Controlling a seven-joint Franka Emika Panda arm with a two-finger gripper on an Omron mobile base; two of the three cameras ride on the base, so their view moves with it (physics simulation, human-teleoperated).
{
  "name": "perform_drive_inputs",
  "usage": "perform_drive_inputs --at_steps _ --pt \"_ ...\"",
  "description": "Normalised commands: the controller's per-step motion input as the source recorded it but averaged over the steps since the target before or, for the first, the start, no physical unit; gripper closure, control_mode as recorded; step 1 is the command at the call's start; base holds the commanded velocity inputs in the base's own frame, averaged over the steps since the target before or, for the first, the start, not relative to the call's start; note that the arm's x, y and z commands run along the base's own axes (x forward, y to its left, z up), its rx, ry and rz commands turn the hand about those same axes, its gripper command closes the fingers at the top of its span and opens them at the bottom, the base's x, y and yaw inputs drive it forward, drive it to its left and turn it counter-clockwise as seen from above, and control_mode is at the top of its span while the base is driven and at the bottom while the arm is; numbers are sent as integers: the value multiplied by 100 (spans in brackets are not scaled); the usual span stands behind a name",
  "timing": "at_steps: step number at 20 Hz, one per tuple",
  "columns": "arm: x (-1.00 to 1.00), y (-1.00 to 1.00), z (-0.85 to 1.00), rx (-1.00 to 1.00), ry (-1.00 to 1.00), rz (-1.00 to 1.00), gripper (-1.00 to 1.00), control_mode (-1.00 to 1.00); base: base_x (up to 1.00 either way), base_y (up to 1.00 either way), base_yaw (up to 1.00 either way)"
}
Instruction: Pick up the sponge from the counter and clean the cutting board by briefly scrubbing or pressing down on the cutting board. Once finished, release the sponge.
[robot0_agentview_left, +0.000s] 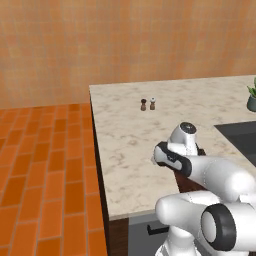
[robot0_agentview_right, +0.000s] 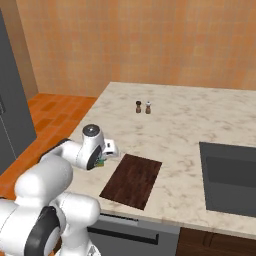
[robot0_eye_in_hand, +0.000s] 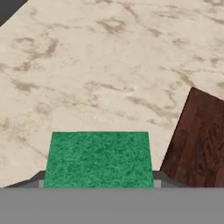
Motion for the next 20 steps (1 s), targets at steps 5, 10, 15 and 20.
perform_drive_inputs --at_steps 5,10,15,20 --pt "15 32 -47 0 1 11 100 -100 0 0 0" --pt "15 24 -43 0 1 10 -100 -100 0 0 0" --pt "9 14 -5 0 -1 8 -100 -100 0 0 0" --pt "7 8 14 0 -1 1 -100 -100 0 0 0"
